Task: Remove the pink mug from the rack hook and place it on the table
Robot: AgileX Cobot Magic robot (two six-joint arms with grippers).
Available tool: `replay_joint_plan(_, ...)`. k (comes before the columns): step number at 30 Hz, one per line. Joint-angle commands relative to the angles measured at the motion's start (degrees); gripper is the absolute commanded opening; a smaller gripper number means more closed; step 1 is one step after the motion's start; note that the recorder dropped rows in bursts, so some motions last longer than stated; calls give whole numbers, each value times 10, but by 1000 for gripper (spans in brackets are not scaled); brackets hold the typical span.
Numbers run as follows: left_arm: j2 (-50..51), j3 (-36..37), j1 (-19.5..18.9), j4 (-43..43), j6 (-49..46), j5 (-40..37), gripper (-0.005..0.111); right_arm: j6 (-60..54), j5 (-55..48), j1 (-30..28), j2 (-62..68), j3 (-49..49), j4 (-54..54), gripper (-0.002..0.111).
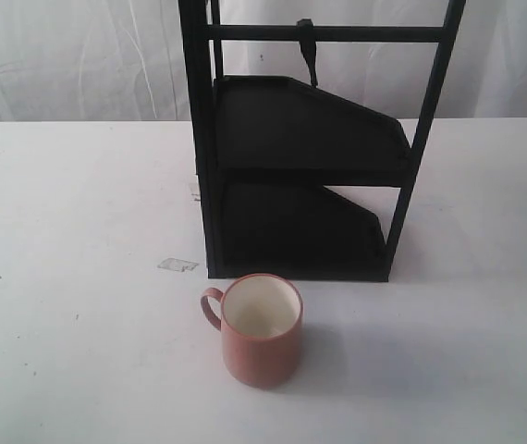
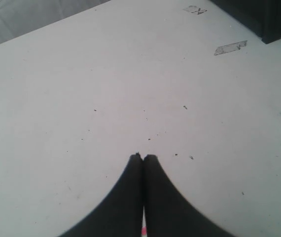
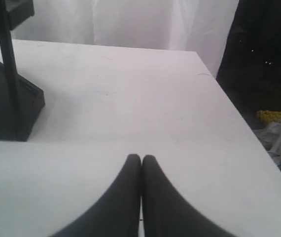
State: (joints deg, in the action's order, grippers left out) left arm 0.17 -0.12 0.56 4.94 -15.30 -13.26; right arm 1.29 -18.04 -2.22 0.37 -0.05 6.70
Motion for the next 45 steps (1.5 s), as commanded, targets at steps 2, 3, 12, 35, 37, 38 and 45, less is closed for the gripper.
replay_joint_plan(2, -2, 1, 1, 2, 0, 0, 0, 20, -3, -3, -4, 0, 28, 0)
replay_joint_plan(3, -2, 1, 1, 2, 0, 0, 0, 20, -3, -3, -4, 0, 21, 0)
replay_joint_plan(12, -2, 1, 1, 2, 0, 0, 0, 20, -2, -3, -4, 0, 21, 0)
replay_joint_plan(35, -2, 1, -39, 2, 0, 0, 0, 20, -2, -3, -4, 0, 20, 0)
replay_joint_plan(37, -2, 1, -64, 2, 0, 0, 0, 20, -2, -3, -4, 0, 20, 0)
replay_joint_plan(38, -2, 1, -74, 2, 0, 0, 0, 20, -2, -3, -4, 0, 20, 0)
replay_joint_plan(45, -2, 1, -89, 2, 0, 0, 0, 20, -2, -3, -4, 0, 20, 0)
